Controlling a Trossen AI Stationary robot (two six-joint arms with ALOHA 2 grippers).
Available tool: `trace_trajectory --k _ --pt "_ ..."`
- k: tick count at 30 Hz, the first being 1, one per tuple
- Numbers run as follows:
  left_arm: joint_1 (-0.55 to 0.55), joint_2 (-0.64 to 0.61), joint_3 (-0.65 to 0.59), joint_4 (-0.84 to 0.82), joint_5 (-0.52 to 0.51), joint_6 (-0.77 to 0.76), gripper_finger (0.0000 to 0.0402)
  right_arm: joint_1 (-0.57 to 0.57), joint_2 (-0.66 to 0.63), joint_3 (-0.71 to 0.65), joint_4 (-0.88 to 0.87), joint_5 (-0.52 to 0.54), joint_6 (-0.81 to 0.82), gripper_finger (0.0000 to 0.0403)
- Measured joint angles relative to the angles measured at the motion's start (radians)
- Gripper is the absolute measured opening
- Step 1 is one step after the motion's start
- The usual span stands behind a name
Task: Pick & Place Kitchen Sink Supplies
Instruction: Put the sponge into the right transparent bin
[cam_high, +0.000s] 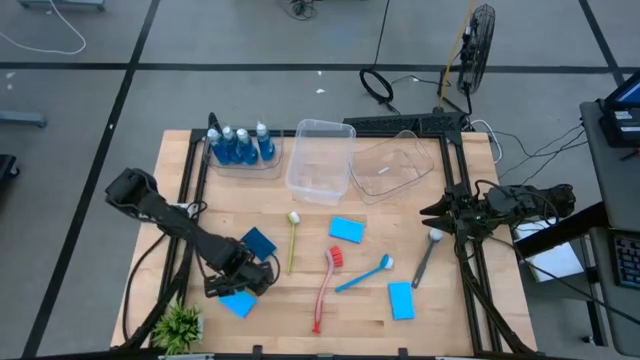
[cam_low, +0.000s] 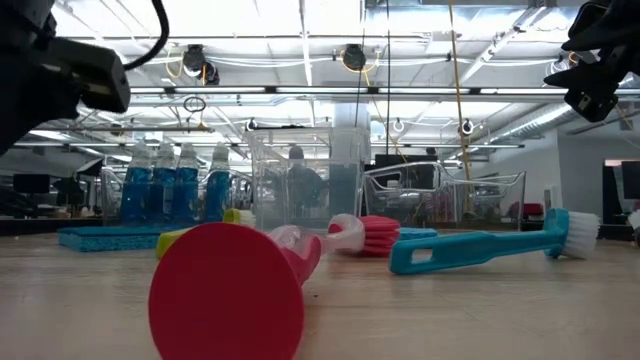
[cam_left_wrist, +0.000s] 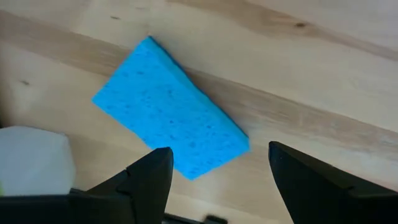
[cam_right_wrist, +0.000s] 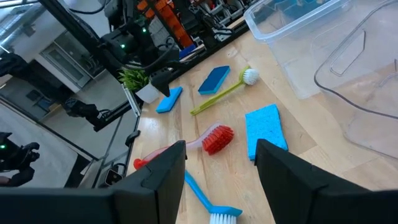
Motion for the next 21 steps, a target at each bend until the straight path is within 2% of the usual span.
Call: trace_trajectory --k 16,21 --pt "-0.003 0.148 0.0 0.038 0.038 0.001 0.0269 0.0 0.0 0.0 0.0 0.0 0.0 0.0183" --pt "-0.004 0.197 0.002 0.114 -0.023 0.043 0.0268 0.0 0.0 0.0 0.0 0.0 0.0 0.0183"
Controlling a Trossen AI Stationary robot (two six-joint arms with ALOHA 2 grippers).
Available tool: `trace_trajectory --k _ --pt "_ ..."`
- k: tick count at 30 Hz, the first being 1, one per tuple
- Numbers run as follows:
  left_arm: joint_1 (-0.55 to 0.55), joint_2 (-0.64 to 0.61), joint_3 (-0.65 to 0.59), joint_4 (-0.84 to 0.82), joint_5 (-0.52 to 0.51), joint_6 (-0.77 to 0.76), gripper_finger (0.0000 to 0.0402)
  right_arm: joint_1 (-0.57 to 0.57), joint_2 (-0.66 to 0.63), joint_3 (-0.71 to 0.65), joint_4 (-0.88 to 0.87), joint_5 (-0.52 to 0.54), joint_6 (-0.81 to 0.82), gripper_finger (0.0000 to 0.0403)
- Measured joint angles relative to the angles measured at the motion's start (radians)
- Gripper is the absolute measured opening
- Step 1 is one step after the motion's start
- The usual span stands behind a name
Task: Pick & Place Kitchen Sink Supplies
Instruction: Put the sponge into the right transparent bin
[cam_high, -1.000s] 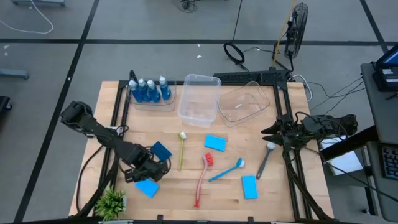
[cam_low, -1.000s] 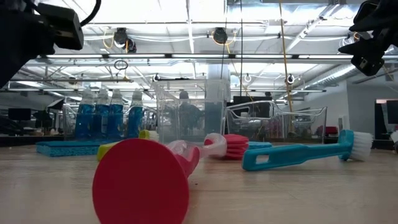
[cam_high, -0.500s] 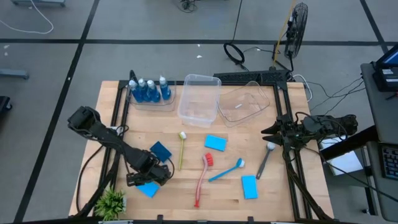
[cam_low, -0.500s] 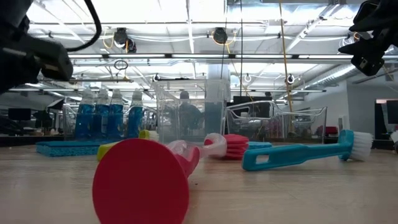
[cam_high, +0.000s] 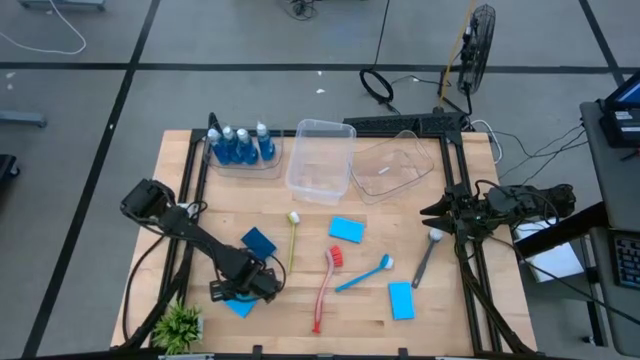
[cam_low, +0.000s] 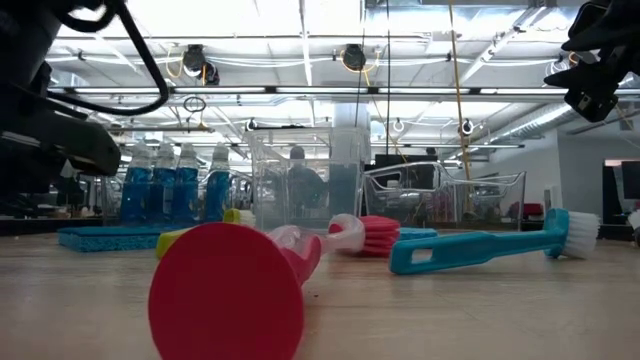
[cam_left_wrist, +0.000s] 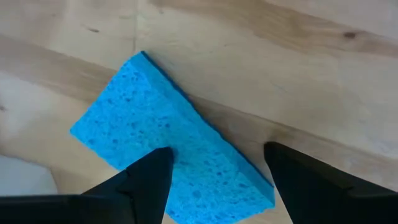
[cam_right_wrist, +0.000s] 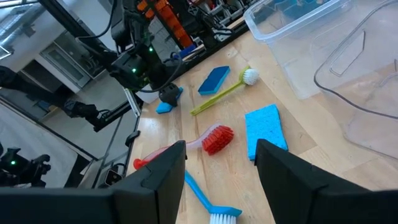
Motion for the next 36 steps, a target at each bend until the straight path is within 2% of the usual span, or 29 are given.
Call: trace_trajectory --k 3,6,16,25,31,36 --pt "0.001 0.017 0.002 0.002 -0.005 0.025 0.0267 0.0 0.0 0.0 0.002 0.0 0.001 0.0183" --pt "-0.001 0.019 0.002 -0.013 -0.017 0.095 0.0249 0.0 0.0 0.0 0.01 0.0 0.029 0.0183" --pt "-0.002 0.009 0.001 -0.022 -0.102 0.259 0.0114 0.0 0.0 0.0 0.008 0.0 0.033 0.0183" --pt "-0.001 0.009 0.0 -0.013 -0.129 0.345 0.0016 0.0 0.0 0.0 0.008 0.0 0.033 0.0183" --pt "-0.008 -0.009 -0.003 -0.014 -0.122 0.363 0.0014 0.0 0.0 0.0 0.008 0.0 0.034 0.0183" --pt "-0.026 -0.075 -0.01 -0.038 -0.137 0.383 0.0007 0.0 0.0 0.0 0.014 0.0 0.033 0.0183"
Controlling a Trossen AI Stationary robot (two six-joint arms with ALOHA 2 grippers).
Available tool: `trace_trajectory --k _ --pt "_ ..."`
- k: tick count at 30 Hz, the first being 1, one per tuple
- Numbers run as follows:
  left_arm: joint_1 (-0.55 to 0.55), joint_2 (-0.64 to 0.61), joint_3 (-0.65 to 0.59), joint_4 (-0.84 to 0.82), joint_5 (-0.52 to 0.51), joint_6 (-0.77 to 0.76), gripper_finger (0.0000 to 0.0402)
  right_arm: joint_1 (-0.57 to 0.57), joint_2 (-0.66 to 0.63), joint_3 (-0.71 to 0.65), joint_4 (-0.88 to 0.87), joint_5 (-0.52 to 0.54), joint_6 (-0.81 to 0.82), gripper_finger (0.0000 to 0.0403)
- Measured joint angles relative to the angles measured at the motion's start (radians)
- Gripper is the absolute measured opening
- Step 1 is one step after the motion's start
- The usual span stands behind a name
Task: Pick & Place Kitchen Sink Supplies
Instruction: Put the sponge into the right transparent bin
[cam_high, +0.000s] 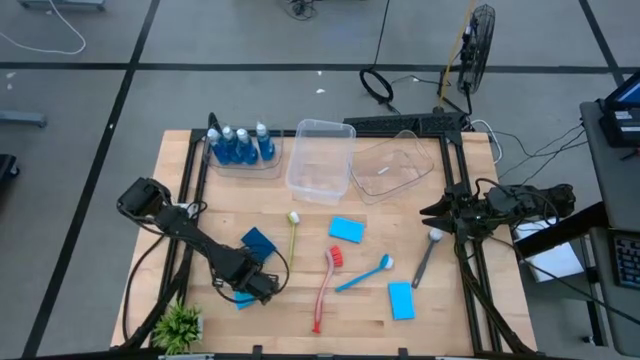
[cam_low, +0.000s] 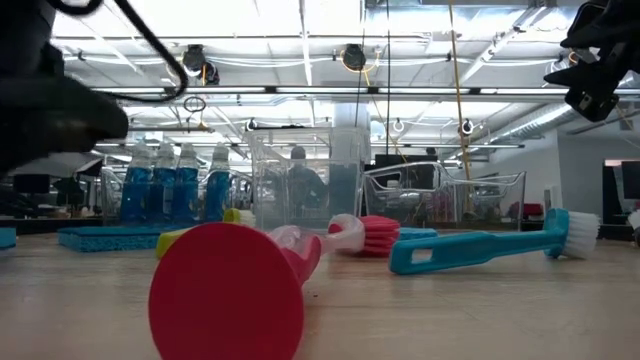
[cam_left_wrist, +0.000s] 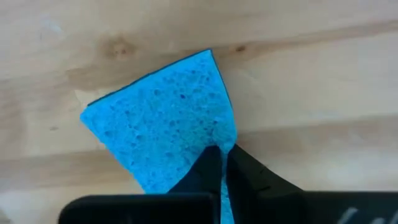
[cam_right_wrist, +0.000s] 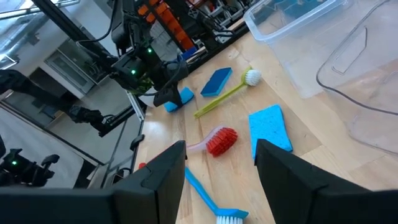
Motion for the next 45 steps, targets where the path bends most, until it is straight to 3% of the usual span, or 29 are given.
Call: trace_trajectory --k 5,9,13,17,21,31,37,45 --pt "-0.028 -0.113 0.002 -0.03 -0.003 -0.028 0.0006 0.0 0.0 0.0 0.028 0.0 -0.008 0.0183" --pt "-0.054 -0.209 0.003 -0.02 -0.09 -0.002 0.0007 0.0 0.0 0.0 0.045 0.0 -0.01 0.0183" --pt "-0.083 -0.295 0.004 0.051 -0.332 0.102 0.0005 0.0 0.0 0.0 0.045 0.0 -0.011 0.0183" --pt "-0.092 -0.351 0.006 0.204 -0.619 0.308 0.0006 0.0 0.0 0.0 0.044 0.0 -0.011 0.0183" --pt "-0.078 -0.371 0.006 0.365 -0.767 0.511 0.0005 0.0 0.0 0.0 0.044 0.0 -0.011 0.0183" --pt "-0.007 -0.371 0.006 0.808 -0.78 1.007 0.0006 0.0 0.0 -0.007 0.131 0.001 -0.014 0.0183" --pt "0.042 -0.371 0.007 1.09 -0.698 1.274 0.0006 0.0 0.0 -0.093 0.427 -0.002 -0.061 0.0183" --pt "0.099 -0.371 0.007 1.331 -0.533 1.507 0.0005 0.0 0.0 -0.28 0.871 -0.055 -0.08 0.0183"
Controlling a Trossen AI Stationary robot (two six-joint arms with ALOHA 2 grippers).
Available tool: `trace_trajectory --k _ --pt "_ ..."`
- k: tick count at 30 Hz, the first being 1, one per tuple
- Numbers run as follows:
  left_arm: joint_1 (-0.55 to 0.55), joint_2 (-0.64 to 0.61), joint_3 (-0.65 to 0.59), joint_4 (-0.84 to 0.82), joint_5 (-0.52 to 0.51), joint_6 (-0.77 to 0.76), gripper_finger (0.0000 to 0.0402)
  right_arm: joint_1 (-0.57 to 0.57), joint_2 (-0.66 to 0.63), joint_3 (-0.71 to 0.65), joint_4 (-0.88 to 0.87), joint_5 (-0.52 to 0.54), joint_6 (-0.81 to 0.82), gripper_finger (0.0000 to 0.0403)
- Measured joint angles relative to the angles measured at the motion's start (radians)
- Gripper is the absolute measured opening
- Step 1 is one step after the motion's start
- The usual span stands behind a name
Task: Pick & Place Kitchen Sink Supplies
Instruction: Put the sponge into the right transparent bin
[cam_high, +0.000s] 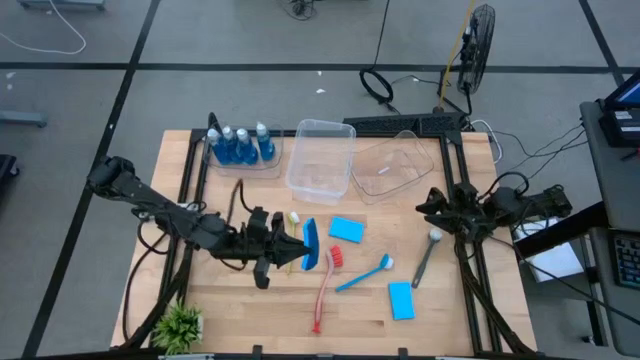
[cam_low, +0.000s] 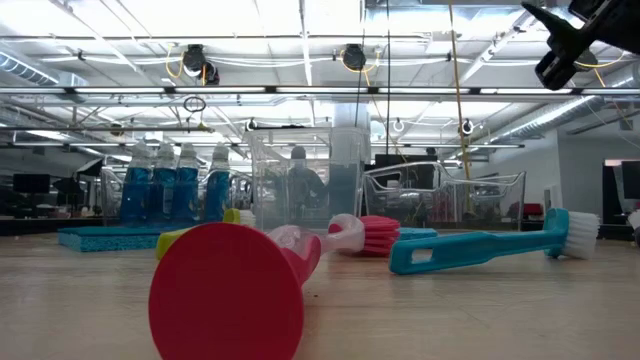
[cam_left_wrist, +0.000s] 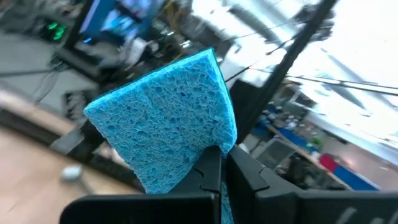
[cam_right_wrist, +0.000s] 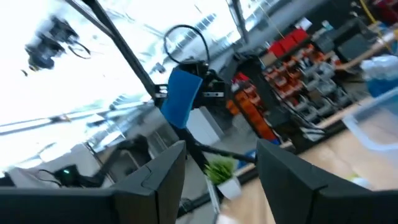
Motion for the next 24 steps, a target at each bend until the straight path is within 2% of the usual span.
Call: trace_trajectory --k 3,8,12,17,24 --pt "0.021 0.0 0.001 0.06 0.073 0.046 0.0004 0.0 0.0 -0.052 0.101 0.0 0.022 0.0183" --pt "0.052 0.0 0.001 0.108 0.142 0.087 0.0004 0.0 0.0 -0.087 0.15 -0.002 0.022 0.0183" --pt "0.07 0.0 0.001 0.104 0.143 0.073 0.0005 0.0 0.0 -0.087 0.145 -0.004 0.009 0.0183" --pt "0.115 0.012 0.001 0.025 0.104 -0.032 0.0004 0.0 0.016 -0.086 0.145 -0.004 -0.034 0.0183" --pt "0.207 0.1 0.022 -0.018 0.112 -0.14 0.0004 0.0 0.15 -0.034 0.124 -0.002 -0.069 0.0183"
